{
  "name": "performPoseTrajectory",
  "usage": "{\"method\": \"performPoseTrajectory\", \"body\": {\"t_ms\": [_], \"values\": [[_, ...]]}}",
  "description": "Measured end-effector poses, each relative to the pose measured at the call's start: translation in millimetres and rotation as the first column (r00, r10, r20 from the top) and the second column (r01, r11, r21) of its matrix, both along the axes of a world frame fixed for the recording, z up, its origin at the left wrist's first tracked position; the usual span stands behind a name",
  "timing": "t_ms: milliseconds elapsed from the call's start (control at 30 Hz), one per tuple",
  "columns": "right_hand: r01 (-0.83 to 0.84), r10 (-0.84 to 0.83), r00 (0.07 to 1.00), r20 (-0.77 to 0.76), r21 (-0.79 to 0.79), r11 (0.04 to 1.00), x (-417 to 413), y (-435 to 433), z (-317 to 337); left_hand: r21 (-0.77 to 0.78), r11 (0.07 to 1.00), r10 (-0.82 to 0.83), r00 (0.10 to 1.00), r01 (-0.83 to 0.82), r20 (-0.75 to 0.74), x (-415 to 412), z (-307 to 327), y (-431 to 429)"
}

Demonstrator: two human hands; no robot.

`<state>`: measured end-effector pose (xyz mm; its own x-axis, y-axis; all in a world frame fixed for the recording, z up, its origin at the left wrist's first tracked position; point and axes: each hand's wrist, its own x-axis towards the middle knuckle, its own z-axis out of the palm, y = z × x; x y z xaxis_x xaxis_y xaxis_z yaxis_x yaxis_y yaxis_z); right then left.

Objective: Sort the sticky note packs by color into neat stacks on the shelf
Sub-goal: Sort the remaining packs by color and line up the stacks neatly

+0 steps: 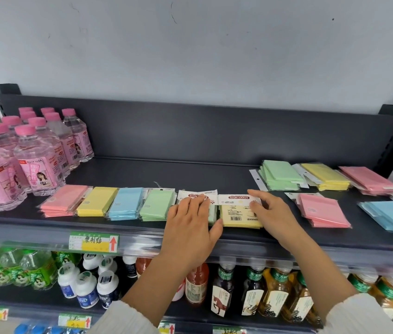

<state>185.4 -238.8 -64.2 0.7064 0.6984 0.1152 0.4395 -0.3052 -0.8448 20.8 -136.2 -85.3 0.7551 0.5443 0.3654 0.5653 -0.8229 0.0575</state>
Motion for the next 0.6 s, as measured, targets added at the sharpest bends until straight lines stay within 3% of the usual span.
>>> {"method": "performPoseTrajectory", "body": {"t_ms": [133,233,333,467,600], "values": [[-0.008,0.016,0.994,-0.109,0.076,0.997,-1.4,-3.2,6.6,-0.013,1.0,-0.004,1.0,0.004,0.005,-0.1,2.6,-0.9],[0.107,-0.021,0.932,-0.362,0.219,0.97,2.8,-6.8,16.6,-0.057,0.998,-0.031,0.999,0.032,0.015,-1.1,6.9,1.9],[0.2,-0.006,0.862,-0.507,0.328,0.923,3.1,-7.2,29.7,-0.127,0.988,-0.072,0.993,0.083,0.09,-6.3,14.4,2.3],[0.112,0.125,0.842,-0.526,0.396,0.911,-11.1,4.5,49.3,-0.345,0.926,-0.039,0.951,0.149,0.306,-17.4,27.0,3.6],[-0.001,0.274,0.794,-0.542,0.45,0.893,-36.4,24.6,58.9,-0.541,0.769,-0.025,0.861,0.341,0.508,-25.1,43.1,6.3]]}}
